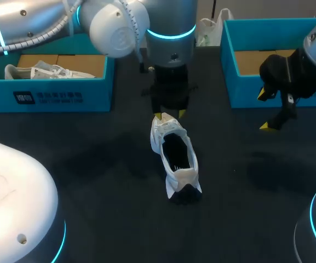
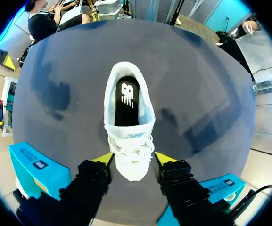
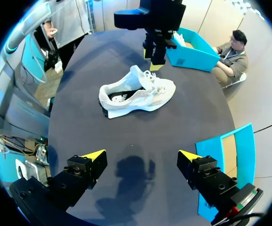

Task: Take the shoe out of the shoebox, open the shoe tongue, remove and reinsert the insole, then place the shoe into the shoebox

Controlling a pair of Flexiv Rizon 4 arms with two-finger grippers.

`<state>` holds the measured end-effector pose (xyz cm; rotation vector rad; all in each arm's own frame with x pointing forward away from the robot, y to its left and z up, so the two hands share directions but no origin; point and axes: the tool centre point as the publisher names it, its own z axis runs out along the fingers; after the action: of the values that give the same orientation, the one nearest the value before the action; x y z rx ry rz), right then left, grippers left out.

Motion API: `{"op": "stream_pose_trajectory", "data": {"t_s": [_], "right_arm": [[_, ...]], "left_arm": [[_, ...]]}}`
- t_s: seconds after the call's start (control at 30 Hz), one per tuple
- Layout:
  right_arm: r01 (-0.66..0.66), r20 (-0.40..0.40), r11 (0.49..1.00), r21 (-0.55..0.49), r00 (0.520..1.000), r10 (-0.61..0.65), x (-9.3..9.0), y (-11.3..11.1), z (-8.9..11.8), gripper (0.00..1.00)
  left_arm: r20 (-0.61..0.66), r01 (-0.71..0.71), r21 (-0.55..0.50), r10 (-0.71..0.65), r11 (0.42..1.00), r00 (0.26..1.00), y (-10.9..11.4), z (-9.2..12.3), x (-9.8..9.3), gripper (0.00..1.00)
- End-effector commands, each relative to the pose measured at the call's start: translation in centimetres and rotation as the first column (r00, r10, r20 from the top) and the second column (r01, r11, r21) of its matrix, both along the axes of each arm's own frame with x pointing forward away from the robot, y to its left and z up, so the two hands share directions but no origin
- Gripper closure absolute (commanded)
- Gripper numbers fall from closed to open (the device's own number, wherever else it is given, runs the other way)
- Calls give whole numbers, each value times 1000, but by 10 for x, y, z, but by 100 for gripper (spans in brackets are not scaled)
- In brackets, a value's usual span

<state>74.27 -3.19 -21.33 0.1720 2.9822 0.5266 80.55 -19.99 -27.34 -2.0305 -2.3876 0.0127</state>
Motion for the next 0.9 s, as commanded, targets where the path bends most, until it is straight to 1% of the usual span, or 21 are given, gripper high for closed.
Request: {"op": "stream_pose_trajectory", "data": {"t_s": [0.03, 0.13, 0.3, 0.53, 0.73, 0.9], "right_arm": [[1, 2, 1000, -1, 1000, -1, 0, 0, -1, 0], [1, 2, 1000, -1, 1000, -1, 0, 0, -1, 0], [1, 2, 1000, -1, 1000, -1, 0, 0, -1, 0], [1, 2, 1000, -1, 1000, -1, 0, 0, -1, 0], [1, 2, 1000, -1, 1000, -1, 0, 0, -1, 0], [1, 2, 1000, -1, 1000, -1, 0, 0, -1, 0]], "left_arm": [[-14, -5, 17, 5, 1000, 1000, -6, -14, 4, 52], [-18, -13, 26, 14, 1000, 1000, -5, -19, 4, 54], [-22, -31, 31, 32, 999, 999, -5, -26, 4, 55], [-25, -62, 15, 63, 998, 998, -6, -38, -2, 56], [-52, -34, 20, 35, 999, 998, -6, -42, -7, 58], [-67, 0, 33, 2, 999, 998, -6, -44, -9, 57]]}}
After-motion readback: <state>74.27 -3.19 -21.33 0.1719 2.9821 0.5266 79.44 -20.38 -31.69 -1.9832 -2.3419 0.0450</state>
